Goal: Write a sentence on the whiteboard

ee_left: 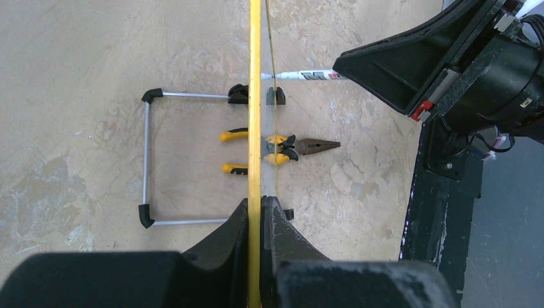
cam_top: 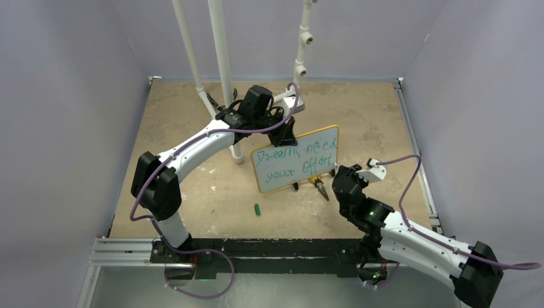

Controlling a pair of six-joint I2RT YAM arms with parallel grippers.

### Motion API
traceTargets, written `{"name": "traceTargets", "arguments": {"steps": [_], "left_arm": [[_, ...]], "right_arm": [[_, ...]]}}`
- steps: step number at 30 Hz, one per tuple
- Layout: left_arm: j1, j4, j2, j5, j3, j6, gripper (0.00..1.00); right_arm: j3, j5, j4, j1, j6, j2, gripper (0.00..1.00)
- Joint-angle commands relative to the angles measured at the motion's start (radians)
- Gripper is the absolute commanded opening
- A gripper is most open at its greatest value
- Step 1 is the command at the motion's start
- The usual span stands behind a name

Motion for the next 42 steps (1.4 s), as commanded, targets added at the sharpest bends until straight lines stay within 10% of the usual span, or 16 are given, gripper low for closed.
{"name": "traceTargets", "arguments": {"steps": [1,42], "left_arm": [[0.002,-0.013,-0.011,0.012,-0.007,0.034,0.00],[0.002,0.004,-0.016,-0.003,-0.011,0.012,0.00]], "right_arm": [[0.022,0.041,0.028,-0.004,0.001,-0.006,0.00],[0.040,0.028,0.005,-0.004,0.006,0.015,0.00]]}}
